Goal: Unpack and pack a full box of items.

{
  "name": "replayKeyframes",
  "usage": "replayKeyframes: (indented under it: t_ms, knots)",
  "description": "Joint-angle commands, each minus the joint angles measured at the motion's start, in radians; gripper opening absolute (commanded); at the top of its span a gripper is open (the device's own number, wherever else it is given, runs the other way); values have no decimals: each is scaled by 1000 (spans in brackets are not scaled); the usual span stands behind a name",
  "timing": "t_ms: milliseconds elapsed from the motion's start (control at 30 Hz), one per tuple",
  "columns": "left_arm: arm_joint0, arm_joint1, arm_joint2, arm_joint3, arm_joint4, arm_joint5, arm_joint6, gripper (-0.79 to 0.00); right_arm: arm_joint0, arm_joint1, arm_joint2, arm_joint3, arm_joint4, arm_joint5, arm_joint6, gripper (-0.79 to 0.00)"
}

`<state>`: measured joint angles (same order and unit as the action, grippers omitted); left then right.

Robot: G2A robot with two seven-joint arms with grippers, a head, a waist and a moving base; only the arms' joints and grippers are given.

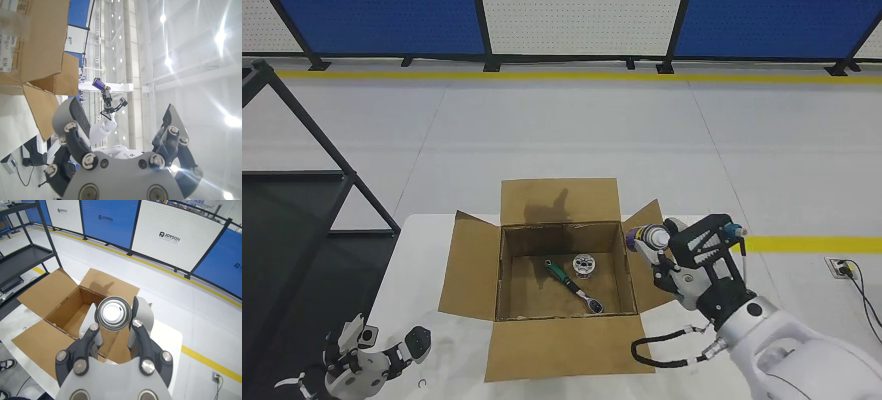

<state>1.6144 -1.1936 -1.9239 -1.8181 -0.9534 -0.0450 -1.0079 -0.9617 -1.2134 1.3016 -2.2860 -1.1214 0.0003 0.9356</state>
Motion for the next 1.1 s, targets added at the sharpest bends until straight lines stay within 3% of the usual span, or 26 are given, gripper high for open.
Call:
replayKeyframes:
  t_ms: [0, 433, 533, 767, 1067]
  knots:
    - [0, 0, 0, 0, 0, 0, 0, 0, 22, -2, -22, 14, 2, 7, 1, -785]
    - [0, 0, 0, 0, 0, 0, 0, 0, 8, -4, -30, 33, 32, 7, -33, -785]
    - [0, 0, 0, 0, 0, 0, 0, 0, 39, -11, -79, 133, 90, -33, -67, -785]
    - [0, 0, 0, 0, 0, 0, 0, 0, 266, -56, -307, 453, 212, -97, -45, -785]
    - [0, 0, 0, 0, 0, 0, 0, 0, 413, -115, -496, 788, 221, -153, -138, -785]
